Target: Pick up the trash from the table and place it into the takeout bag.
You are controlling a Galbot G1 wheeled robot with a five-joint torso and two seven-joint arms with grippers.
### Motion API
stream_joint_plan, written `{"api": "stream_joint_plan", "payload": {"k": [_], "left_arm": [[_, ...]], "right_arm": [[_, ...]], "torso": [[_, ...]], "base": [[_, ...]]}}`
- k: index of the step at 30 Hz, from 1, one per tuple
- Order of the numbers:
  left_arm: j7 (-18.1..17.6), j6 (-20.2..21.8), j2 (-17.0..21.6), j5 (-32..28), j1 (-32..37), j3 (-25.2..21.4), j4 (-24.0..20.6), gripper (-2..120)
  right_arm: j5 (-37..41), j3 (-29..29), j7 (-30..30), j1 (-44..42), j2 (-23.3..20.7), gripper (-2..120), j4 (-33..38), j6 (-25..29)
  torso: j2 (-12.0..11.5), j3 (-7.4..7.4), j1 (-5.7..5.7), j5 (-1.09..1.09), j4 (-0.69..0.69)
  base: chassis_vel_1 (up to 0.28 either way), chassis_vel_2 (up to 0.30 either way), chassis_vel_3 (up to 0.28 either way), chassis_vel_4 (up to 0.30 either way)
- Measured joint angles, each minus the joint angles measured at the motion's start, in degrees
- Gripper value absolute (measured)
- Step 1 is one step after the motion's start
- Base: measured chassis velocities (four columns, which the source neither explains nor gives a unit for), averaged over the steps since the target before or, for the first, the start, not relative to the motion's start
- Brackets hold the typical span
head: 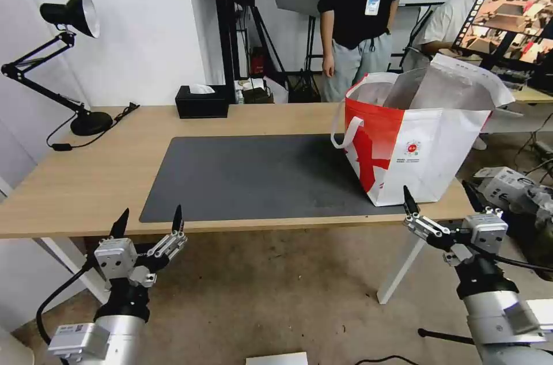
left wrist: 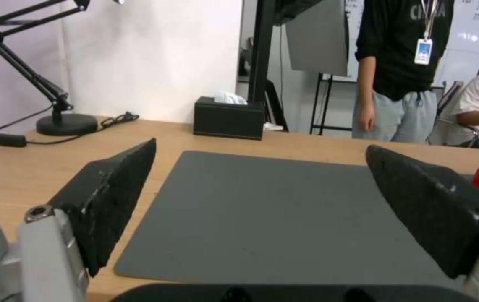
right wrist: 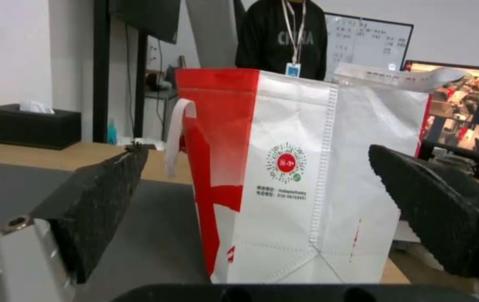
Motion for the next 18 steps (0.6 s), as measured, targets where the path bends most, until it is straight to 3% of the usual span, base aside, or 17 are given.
{"api": "stream_joint_plan", "payload": {"k": [18], "left_arm": [[-0.15,0.11,0.1,-0.2,-0.24,0.1,-0.22,100]], "right_arm": [[0.11,-0.01,0.01,0.01,-0.03,100,-0.08,-0.06]], "torso": [[0.0,0.0,0.01,0.0,0.01]], "base": [[0.0,0.0,0.0,0.0]]}}
